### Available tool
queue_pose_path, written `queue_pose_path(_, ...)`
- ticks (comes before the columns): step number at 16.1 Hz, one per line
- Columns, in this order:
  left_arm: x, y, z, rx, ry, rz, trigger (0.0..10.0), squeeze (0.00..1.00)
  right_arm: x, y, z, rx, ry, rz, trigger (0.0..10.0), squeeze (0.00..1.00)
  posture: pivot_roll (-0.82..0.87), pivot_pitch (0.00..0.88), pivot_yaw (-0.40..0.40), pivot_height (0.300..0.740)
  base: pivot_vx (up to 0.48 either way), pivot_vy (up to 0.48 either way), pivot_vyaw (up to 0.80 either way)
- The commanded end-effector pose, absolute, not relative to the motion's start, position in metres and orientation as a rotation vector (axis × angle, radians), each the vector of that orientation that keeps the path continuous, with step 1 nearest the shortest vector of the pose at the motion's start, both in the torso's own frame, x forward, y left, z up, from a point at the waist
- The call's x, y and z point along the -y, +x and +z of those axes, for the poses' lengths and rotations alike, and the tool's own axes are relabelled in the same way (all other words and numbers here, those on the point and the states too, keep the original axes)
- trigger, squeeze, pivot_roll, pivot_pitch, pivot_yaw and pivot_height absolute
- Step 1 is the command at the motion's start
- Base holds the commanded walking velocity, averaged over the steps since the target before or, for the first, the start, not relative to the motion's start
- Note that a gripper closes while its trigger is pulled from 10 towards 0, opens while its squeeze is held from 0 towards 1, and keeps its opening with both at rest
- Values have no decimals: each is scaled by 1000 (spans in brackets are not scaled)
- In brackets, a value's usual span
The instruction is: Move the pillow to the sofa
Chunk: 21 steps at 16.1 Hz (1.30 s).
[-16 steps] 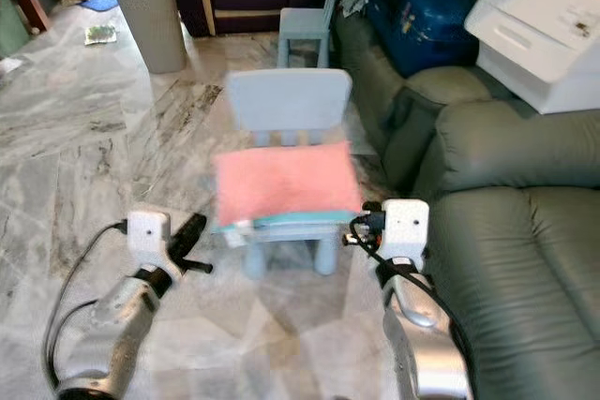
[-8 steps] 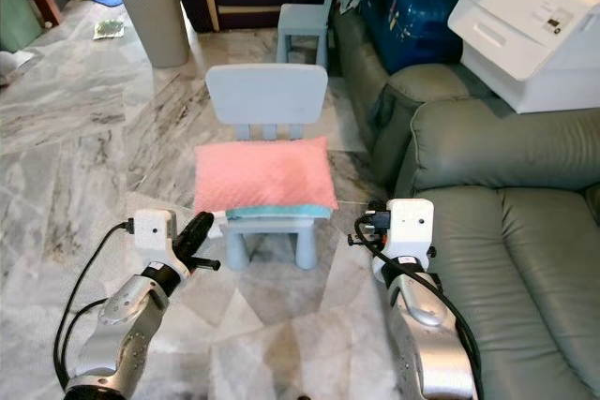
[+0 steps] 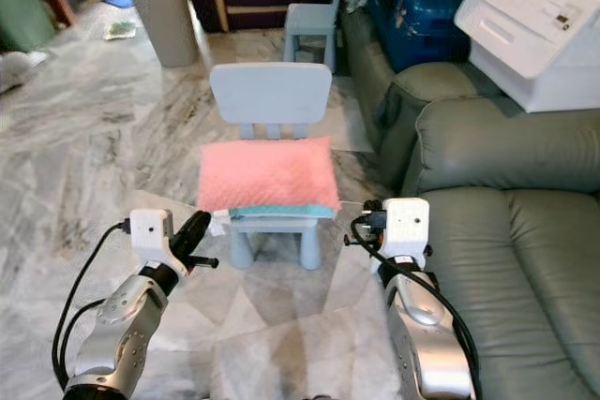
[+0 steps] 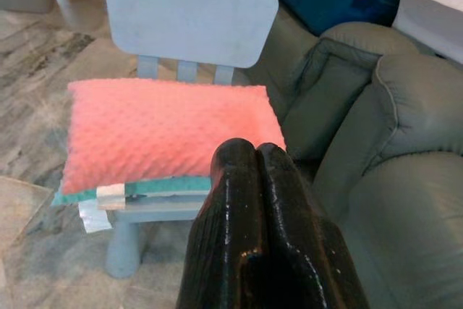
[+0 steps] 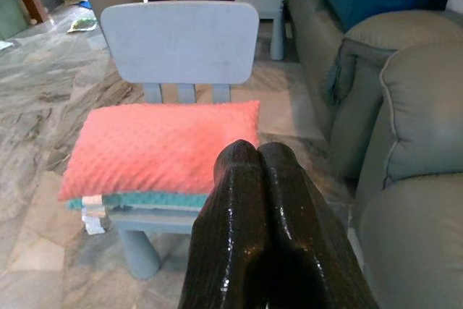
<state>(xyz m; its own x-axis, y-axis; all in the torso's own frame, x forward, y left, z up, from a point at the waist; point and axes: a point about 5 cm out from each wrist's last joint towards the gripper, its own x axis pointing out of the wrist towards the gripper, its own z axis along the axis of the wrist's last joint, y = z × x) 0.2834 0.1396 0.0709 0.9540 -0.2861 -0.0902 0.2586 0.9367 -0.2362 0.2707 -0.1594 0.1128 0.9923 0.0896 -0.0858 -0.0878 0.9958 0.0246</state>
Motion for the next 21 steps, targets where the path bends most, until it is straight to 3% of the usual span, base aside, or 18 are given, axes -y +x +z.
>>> queue_pose_path(1, -145, 281, 68, -135, -212, -266, 10000, 0, 157, 269, 117, -66, 23, 103, 10000, 0, -122, 118, 4, 740, 0, 0, 0)
queue_pose_path(5, -148, 283, 71, -123, -262, -264, 10000, 0, 155, 269, 121, -43, 7, 115, 10000, 0, -124, 120, 6, 740, 74, 0, 0)
queue_pose_path(21, -145, 283, 70, -141, -288, -284, 10000, 0, 156, 268, 121, -31, -1, 109, 10000, 0, -130, 116, 14, 740, 400, 0, 0)
